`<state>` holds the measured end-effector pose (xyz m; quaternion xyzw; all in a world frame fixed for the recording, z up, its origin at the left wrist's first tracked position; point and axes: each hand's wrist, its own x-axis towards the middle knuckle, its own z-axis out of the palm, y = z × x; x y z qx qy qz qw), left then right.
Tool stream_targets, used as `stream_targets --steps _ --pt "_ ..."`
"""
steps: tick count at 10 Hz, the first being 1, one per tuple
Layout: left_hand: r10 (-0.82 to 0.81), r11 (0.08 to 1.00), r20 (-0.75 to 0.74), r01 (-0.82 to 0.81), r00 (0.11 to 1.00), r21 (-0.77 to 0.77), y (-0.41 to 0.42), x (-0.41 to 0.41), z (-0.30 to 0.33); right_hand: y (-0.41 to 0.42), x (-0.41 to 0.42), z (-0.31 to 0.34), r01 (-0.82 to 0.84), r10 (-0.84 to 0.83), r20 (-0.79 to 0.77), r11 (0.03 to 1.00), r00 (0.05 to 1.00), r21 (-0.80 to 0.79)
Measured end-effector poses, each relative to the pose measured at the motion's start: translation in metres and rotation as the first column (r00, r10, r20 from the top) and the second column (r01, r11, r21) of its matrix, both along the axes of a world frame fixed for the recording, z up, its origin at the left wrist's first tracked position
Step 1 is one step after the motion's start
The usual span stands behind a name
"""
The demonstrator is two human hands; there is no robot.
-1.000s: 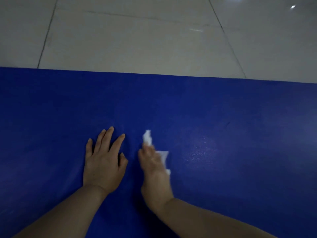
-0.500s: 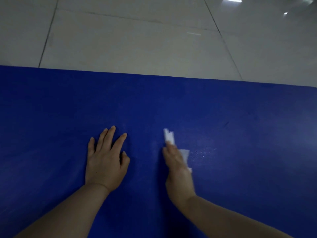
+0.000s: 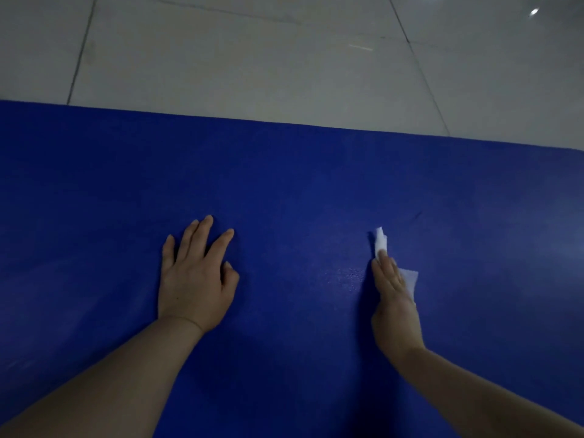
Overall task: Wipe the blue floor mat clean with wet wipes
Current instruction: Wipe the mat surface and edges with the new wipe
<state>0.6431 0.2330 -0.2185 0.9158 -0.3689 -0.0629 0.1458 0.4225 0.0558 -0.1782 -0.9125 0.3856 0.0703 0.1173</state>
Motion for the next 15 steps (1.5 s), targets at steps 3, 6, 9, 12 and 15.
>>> stream_targets --steps 3,6,9,12,15 --pt "0.016 0.994 -0.011 -0.017 1.000 -0.111 0.005 -0.009 0.004 0.106 0.078 -0.015 -0.221 0.190 0.193 0.964 0.962 0.149" --pt "-0.032 0.999 0.040 0.032 0.999 -0.005 0.050 -0.075 -0.003 0.021 -0.017 -0.007 0.277 -0.301 0.208 0.951 0.931 0.137" --pt "-0.056 0.998 0.021 0.055 0.998 0.039 0.050 -0.068 -0.001 0.145 0.060 -0.013 -0.116 -0.106 0.385 0.852 0.917 0.511" --pt "-0.023 1.000 0.003 0.023 1.000 -0.016 0.047 -0.068 -0.001 0.064 -0.053 -0.005 0.520 -0.544 0.248 0.839 0.802 0.158" --pt "-0.034 0.999 -0.031 0.033 0.999 -0.008 0.048 -0.067 0.000 0.166 0.004 -0.023 -0.259 0.195 0.355 0.956 0.914 0.141"
